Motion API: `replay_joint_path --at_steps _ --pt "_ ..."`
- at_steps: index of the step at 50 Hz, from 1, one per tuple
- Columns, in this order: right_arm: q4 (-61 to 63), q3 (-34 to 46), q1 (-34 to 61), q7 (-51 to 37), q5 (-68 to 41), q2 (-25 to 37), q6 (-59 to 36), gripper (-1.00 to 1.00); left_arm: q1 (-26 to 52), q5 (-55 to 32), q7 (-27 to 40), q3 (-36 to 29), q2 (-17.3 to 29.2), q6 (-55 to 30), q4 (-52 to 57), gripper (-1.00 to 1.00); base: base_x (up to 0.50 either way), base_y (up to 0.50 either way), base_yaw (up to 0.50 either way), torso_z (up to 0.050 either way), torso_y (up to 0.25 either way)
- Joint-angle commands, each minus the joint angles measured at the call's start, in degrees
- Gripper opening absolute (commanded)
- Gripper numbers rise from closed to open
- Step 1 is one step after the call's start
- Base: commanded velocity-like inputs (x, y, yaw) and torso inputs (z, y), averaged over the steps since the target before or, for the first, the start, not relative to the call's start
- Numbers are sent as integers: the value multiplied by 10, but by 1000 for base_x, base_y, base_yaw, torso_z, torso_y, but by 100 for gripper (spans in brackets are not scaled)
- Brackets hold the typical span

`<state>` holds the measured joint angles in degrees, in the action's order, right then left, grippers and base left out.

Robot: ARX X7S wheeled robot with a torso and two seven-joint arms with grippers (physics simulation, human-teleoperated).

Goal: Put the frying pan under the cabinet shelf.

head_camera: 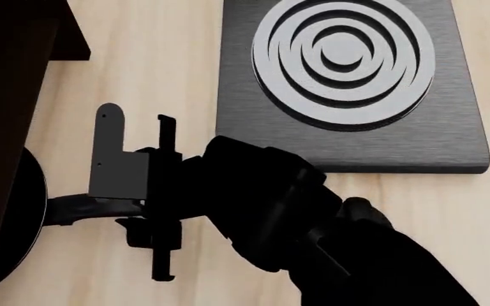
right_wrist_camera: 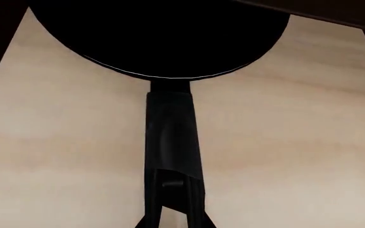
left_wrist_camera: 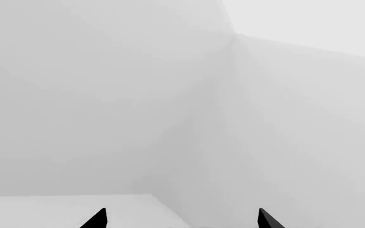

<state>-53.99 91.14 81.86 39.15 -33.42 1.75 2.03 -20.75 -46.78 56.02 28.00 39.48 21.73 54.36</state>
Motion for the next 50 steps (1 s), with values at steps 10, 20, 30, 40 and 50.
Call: replay_joint_path --at_steps 10,20,30,40,50 --pt "116 -26 -11 36 -43 -18 -36 -100 3 -5 -5 -6 5 0 2 100 0 0 2 0 1" --pt "183 -24 -29 46 -57 -18 -69 -100 4 -3 -5 -7 5 -2 2 100 0 0 1 0 0" --pt "189 -24 -10 49 -33 -18 -106 100 5 -2 -6 -8 1 1 0 100 0 0 1 0 0" --pt "210 -23 25 33 -15 -18 -140 100 5 1 -5 -9 1 -2 -1 100 0 0 2 0 0" --pt "150 -37 113 34 -17 -17 -168 100 10 -19 11 6 19 -8 4 100 0 0 1 1 0"
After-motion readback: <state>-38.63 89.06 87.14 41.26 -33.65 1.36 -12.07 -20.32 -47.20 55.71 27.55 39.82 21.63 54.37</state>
